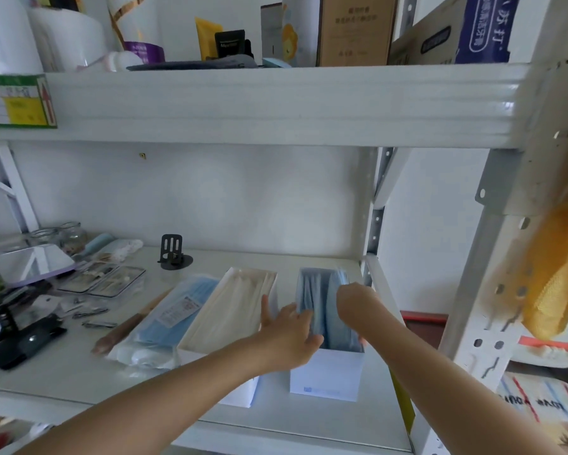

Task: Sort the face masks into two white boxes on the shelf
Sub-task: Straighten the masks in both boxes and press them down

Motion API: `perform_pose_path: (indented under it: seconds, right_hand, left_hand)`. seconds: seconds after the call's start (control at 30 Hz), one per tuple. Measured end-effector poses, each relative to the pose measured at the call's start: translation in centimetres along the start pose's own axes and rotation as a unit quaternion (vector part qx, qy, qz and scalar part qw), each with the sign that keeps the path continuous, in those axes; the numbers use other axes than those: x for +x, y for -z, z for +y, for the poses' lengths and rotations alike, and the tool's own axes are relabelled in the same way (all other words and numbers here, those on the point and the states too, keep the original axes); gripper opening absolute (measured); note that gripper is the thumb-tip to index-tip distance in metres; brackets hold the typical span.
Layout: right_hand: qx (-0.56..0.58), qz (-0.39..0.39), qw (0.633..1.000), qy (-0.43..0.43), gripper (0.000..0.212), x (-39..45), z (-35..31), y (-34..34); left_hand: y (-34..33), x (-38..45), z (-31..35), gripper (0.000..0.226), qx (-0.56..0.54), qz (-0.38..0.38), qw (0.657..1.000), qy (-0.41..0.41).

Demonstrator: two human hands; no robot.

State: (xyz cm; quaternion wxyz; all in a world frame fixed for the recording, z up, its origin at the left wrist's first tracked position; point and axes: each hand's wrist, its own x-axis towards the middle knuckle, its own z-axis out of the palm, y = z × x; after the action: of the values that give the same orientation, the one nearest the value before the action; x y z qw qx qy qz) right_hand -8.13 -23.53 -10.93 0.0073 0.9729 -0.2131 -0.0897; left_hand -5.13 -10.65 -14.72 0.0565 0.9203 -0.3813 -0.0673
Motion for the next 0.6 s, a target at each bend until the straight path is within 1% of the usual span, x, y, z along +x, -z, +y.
perform_pose_path:
  seconds: [0.07,0.13,0.17,0.23,0.3,0.33,0.37,0.4,0.47,0.53,0.6]
  right_hand:
    - [0.004,0.011,1.0,0.008,0.026,-0.2,0.3,-0.1]
    - [0.015,0.016,1.0,0.002,0.008,-0.6,0.3,0.0]
    - [0.018,0.011,1.0,-0.006,0.01,-0.7,0.3,-0.1]
    - [0.052,0.029,0.998,0.003,0.015,-0.4,0.3,-0.5]
    - [0.098,0.027,0.995,0.008,0.031,-0.6,-0.1,-0.3]
    - [0.149,0.013,0.989,-0.018,0.038,-0.7,-0.3,-0.3]
    - [0.165,0.004,0.986,-0.015,0.044,-0.8,-0.6,-0.3]
    - [0.169,-0.01,0.986,-0.015,0.047,-1.3,-0.9,-0.2]
    - [0.182,0.001,0.983,-0.016,0.042,-0.5,-0.9,-1.1]
    - [0.165,-0.001,0.986,-0.038,0.043,-1.3,-1.2,-1.8]
    - [0.1,0.017,0.995,-0.009,0.044,-1.3,-1.3,-3.5]
  left_hand:
    - [0.5,-0.3,0.1,0.026,-0.008,-0.016,0.999,-0.047]
    - [0.4,-0.5,-0.1,0.031,0.024,-0.027,0.994,-0.099]
    - [0.3,-0.5,-0.3,0.036,0.047,-0.025,0.992,-0.118]
    - [0.4,-0.7,-0.6,0.043,0.071,-0.03,0.988,-0.136]
    - [0.7,-0.8,-1.0,0.046,0.039,-0.055,0.987,-0.148]
    - [0.8,-0.9,-1.0,0.046,0.022,-0.056,0.986,-0.153]
    - [0.8,-1.0,-1.2,0.046,0.02,-0.039,0.987,-0.157]
    - [0.8,-0.9,-1.3,0.047,0.023,-0.007,0.988,-0.155]
    - [0.7,-0.7,-1.7,0.05,0.035,0.048,0.991,-0.12]
    - [0.5,-0.6,-2.0,0.05,0.021,0.059,0.996,-0.071]
    - [0.2,-0.6,-2.0,0.049,0.012,0.054,0.996,-0.064]
